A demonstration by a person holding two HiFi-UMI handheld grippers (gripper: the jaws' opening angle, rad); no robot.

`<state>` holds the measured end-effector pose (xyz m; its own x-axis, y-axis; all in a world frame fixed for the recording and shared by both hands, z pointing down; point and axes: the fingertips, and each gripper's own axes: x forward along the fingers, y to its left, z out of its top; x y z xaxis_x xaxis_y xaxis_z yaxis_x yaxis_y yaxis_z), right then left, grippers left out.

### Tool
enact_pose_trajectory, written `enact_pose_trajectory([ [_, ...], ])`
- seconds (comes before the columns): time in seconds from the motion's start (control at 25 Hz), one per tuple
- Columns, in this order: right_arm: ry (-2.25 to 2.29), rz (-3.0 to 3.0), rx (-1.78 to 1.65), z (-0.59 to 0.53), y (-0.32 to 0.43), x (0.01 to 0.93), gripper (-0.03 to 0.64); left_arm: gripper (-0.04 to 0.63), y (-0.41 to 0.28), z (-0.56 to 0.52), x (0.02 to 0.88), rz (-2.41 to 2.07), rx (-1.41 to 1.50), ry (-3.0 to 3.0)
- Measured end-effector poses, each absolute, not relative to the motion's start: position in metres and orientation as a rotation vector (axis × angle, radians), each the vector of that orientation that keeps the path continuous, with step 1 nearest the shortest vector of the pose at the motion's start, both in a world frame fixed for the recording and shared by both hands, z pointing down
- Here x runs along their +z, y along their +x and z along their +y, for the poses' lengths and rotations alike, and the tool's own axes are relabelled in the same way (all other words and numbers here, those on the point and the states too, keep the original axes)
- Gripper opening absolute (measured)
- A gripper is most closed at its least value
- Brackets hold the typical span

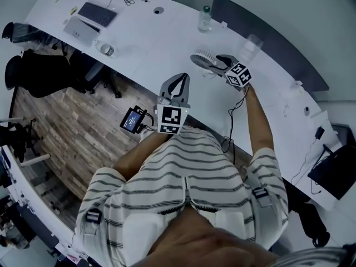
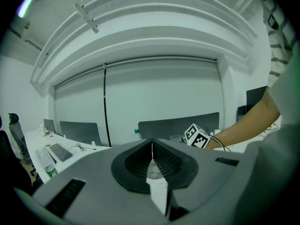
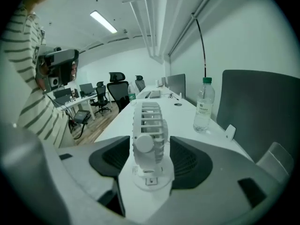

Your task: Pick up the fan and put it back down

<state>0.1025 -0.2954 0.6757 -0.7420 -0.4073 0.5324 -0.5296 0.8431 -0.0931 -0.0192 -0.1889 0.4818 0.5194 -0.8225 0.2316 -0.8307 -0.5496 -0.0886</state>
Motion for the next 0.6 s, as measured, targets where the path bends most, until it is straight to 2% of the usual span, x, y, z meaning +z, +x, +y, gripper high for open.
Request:
enact_pose_trajectory([
  [0.6,0.772,-2.53,0.366,-0.311,0.089,0.69,0.236,0.008,-0.023,-0.19,0.487,-1.472,0.419,2.708],
])
